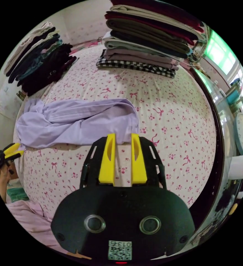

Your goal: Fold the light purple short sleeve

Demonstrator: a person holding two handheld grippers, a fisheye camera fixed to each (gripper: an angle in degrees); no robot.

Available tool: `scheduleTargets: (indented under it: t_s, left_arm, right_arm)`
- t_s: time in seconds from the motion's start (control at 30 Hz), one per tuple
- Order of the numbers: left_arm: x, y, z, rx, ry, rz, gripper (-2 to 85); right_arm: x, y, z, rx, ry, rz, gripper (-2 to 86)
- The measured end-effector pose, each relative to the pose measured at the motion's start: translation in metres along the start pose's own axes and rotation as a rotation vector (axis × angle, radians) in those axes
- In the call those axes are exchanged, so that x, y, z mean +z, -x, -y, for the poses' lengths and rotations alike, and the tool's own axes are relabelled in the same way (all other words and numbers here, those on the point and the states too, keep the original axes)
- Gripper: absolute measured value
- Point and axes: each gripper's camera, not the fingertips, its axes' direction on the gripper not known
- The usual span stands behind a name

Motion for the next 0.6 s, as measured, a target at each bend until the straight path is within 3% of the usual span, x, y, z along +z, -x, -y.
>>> scheduleTargets:
  t_s: [0.13, 0.27, 0.33, 0.5, 0.6]
  left_arm:
    - [-0.012, 0.009, -0.003, 0.023, 0.008, -0.046, 1.9]
    - [-0.067, 0.045, -0.023, -0.081, -0.100, -0.046, 0.8]
    - [-0.114, 0.067, -0.041, -0.144, -0.229, -0.030, 0.7]
    - [-0.265, 0.125, -0.125, -0.279, -0.738, -0.153, 0.4]
    - [-0.332, 0.126, -0.169, -0.261, -0.966, -0.212, 0.3]
  right_arm:
    - [-0.015, 0.007, 0.014, -0.078, 0.074, 0.017, 1.3]
    - [-0.068, -0.012, 0.014, -0.039, -0.059, 0.141, 0.7]
    - [-0.127, -0.028, 0.009, -0.044, -0.209, 0.205, 0.5]
    - [-0.260, -0.050, -0.023, -0.123, -0.527, 0.251, 0.2]
    - [-0.332, -0.051, -0.056, -0.187, -0.708, 0.281, 0.2]
